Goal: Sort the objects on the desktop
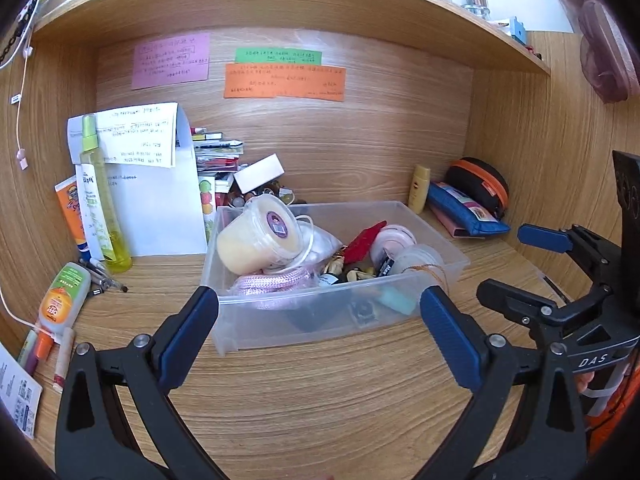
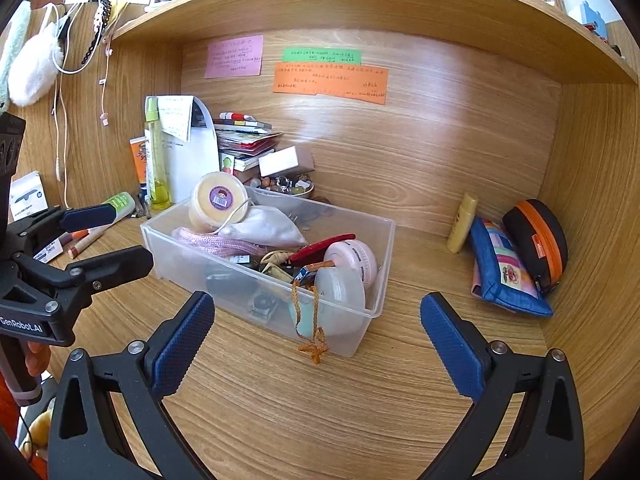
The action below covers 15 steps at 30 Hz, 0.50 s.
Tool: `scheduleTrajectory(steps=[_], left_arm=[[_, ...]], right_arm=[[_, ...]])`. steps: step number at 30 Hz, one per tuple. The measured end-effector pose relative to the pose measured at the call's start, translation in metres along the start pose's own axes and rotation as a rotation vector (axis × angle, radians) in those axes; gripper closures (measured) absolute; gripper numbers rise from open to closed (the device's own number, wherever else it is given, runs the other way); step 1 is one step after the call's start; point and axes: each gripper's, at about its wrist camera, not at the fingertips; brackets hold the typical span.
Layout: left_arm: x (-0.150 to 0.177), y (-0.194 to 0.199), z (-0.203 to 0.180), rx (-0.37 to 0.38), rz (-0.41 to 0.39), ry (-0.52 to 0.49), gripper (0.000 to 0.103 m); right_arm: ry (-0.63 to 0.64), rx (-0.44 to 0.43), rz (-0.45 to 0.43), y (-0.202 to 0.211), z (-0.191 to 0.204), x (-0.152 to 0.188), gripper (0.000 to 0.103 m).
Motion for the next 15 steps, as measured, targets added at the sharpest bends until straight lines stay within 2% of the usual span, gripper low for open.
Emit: scheduleTrajectory(steps=[5,11,15], left_arm=[[0.000,0.000,0.001,-0.008,-0.022,0.009,0.001],[-0.005,0.003,0.002,0.021,-0.042,0.025,0.001],[-0.007,-0.002,0.006,-0.017,-0.025,0.037,0.001]], right_arm=[[-0.008,-0.008,0.013,-0.005,-0.003,0.002,0.000],[-0.017,-0.009,0.030,-0.011,-0.006,0.006,0.000],[-0.028,-0.012,0.042,-0.015,-0.009,0.010,0.000]])
Point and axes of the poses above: each gripper's, at about its wrist camera, not at the fingertips, and y roughly against the way its jaws point, z to its left, x to its underside, and after that the axes turned 9 degrees about y, right-handed
